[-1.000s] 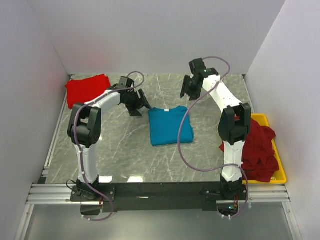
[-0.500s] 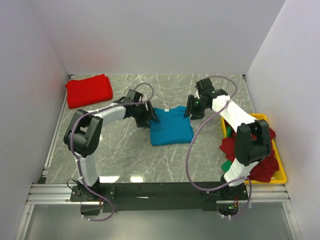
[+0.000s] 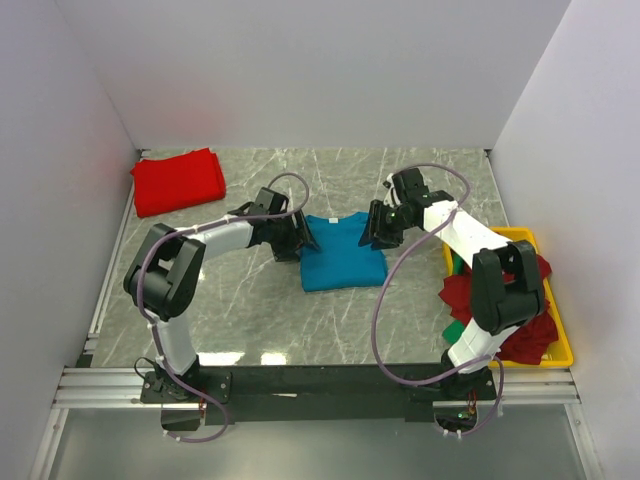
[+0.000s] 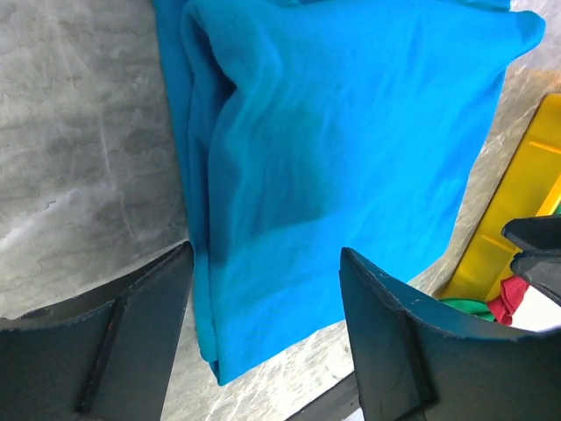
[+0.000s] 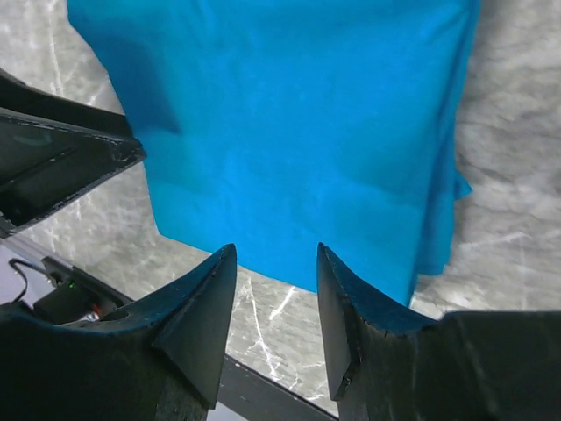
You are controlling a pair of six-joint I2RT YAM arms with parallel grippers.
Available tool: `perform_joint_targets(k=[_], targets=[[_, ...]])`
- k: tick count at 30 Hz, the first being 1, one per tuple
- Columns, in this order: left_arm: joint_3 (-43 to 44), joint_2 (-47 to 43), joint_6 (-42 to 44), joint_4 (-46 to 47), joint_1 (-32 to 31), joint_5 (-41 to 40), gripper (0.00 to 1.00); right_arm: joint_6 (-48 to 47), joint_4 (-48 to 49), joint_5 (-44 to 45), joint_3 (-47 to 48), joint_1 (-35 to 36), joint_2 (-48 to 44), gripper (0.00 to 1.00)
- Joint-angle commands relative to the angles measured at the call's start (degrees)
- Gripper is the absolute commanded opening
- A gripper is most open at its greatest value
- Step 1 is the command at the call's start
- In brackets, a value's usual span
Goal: Fold and stack the t-shirts
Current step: Neatly place the folded tshirt to the corner
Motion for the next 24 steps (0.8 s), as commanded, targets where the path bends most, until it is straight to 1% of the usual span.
perform_joint_targets(k=[1,9,16,24], targets=[[-0.74,-2.49,-0.28,2.84,-0.24,-2.24,0.73,-0.94,2.8,-3.34,0.39,0.58,0.86,0.49],[0.4,-1.34,-0.89,0.12,-0.24,-7.07,0.73,-0.85,1.57,-3.25,2.42,1.37,6.31,0.48],[0.4,2.43,-1.15,4.07,-0.33,-3.73,0.74,-0.41,1.92,-2.38,1.28,1.72,8.6,0.47],[0.4,6.13,-1.33,6.01,-0.42,-5.14,0.74,-0.06,1.04,-1.32,1.45,1.99,10.27,0.46]])
